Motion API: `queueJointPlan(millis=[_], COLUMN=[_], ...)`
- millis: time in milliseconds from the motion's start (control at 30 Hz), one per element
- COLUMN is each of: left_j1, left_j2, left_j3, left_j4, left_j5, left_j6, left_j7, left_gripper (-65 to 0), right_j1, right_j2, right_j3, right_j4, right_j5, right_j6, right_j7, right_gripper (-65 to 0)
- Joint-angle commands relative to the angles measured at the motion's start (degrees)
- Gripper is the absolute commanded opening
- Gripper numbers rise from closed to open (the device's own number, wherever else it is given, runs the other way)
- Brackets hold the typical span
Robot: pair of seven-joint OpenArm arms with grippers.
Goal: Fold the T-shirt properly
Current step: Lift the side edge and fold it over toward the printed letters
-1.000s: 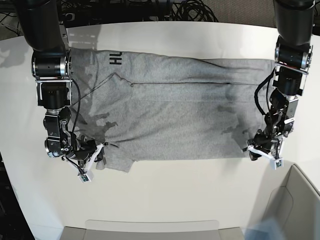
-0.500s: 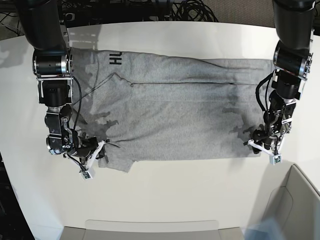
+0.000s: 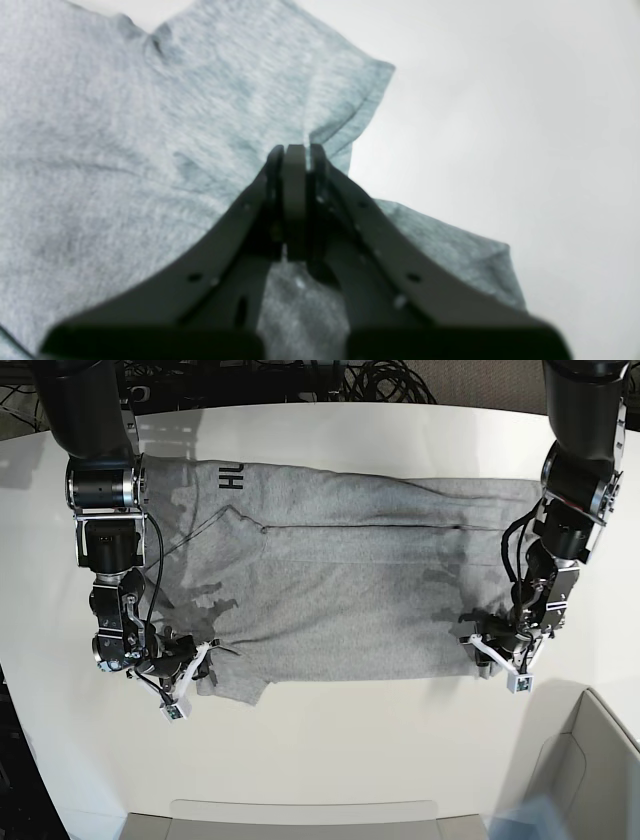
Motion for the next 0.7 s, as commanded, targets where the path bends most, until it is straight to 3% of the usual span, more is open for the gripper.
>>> queueJointPlan(millis=[0, 133, 300, 467, 667], left_j1=[-2.0, -2.0, -1.8, 0.5, 7.2], left_j2=[-0.7, -0.8, -0.8, -0.9, -3.0], left_j3=[-0.3, -0.3, -5.6, -11.0, -15.5], left_j4=[0.5, 0.4, 0.7, 4.6, 14.6], left_j5=[-0.3, -0.3, -0.4, -0.4, -0.3], left_j6=[-0.2, 0.9, 2.3, 2.2, 2.4], left_j7=[-1.5, -3.4, -6.3, -3.2, 0.2], left_gripper=[-47.1, -55.3, -58.3, -58.6, -58.6], right_j1=[2.2, 2.5, 2.0, 1.3, -3.3], right_j2=[0.4, 0.4, 0.4, 0.5, 0.5], right_j3=[0.3, 0.0, 0.0, 0.0, 0.3], right_j4=[1.1, 2.6, 8.4, 10.5, 20.9], right_j5=[0.6, 0.6, 0.6, 0.6, 0.6], right_j6=[0.2, 0.2, 0.2, 0.3, 0.3], right_j7=[1.2, 1.2, 0.6, -2.2, -7.4], right_gripper=[-65.0, -65.0, -65.0, -65.0, -65.0])
